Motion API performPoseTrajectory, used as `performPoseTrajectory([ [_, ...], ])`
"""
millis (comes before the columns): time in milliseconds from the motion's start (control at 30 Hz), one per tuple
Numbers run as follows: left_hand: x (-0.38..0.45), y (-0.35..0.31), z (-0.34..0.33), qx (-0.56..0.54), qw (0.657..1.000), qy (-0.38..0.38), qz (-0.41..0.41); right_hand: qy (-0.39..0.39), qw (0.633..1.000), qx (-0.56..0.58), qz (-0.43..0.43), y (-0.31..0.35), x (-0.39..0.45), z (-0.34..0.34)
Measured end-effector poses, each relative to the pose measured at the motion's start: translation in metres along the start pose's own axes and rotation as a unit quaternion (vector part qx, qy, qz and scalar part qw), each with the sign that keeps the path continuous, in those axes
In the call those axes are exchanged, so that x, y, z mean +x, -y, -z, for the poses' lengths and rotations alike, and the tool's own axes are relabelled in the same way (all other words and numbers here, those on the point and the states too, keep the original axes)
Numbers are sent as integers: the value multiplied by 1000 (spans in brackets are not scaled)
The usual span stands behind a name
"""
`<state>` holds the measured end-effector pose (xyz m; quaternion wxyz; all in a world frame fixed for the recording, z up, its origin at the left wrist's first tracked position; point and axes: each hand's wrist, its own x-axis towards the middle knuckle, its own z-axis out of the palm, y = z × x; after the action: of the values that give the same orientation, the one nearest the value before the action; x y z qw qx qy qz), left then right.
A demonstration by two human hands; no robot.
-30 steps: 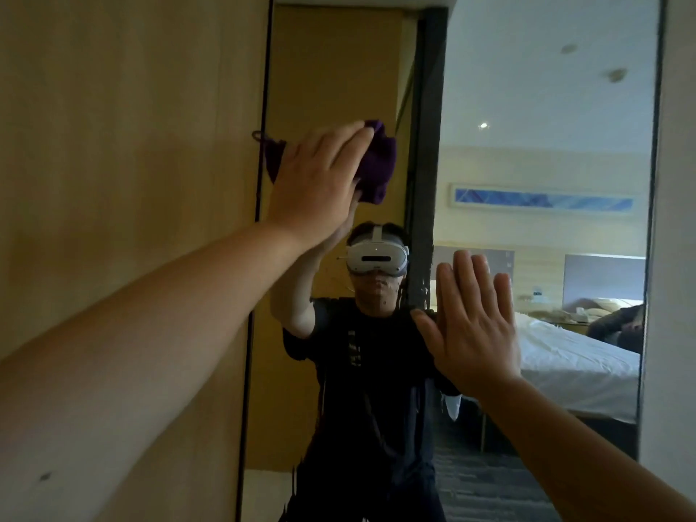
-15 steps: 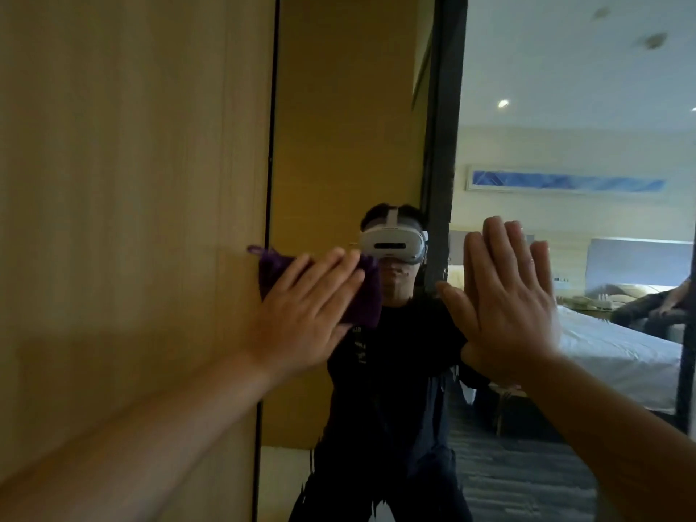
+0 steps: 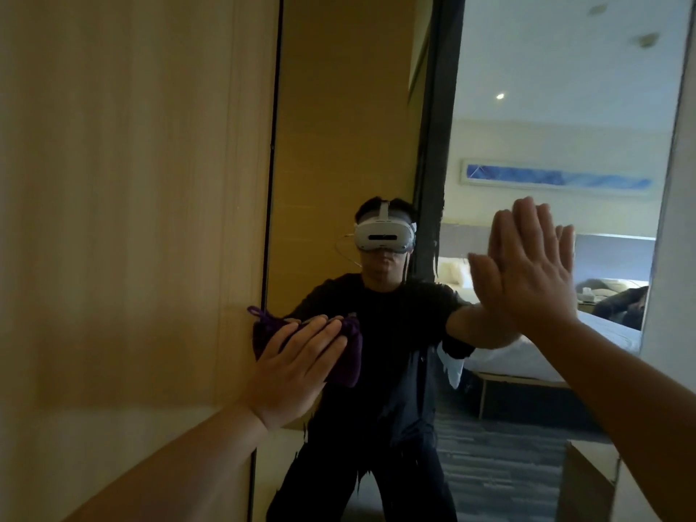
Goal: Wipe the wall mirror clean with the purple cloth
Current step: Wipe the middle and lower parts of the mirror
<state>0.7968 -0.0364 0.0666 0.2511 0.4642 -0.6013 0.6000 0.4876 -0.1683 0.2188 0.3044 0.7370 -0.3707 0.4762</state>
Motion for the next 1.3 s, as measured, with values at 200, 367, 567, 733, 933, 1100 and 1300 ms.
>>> performPoseTrajectory([
  [200,82,23,17,-53,997,-25,41,1,999,-38,2,-8,-1,-8],
  [367,241,58,44,-31,992,-88,83,3,999,-39,11,-12,-1,-8],
  [567,347,77,40,-19,993,15,114,-6,999,-43,19,-12,-3,-7],
  [733,307,65,21,14,999,-4,51,-31,999,-24,21,-14,-2,-11],
  [933,226,21,14,6,1000,18,21,-55,998,-8,21,-13,-2,-14],
  [1100,127,-30,1,-12,999,23,-33,-51,998,-21,19,-13,-1,-15],
  [1300,96,-52,-4,-24,1000,14,-5,-44,999,-11,12,-12,-1,-13],
])
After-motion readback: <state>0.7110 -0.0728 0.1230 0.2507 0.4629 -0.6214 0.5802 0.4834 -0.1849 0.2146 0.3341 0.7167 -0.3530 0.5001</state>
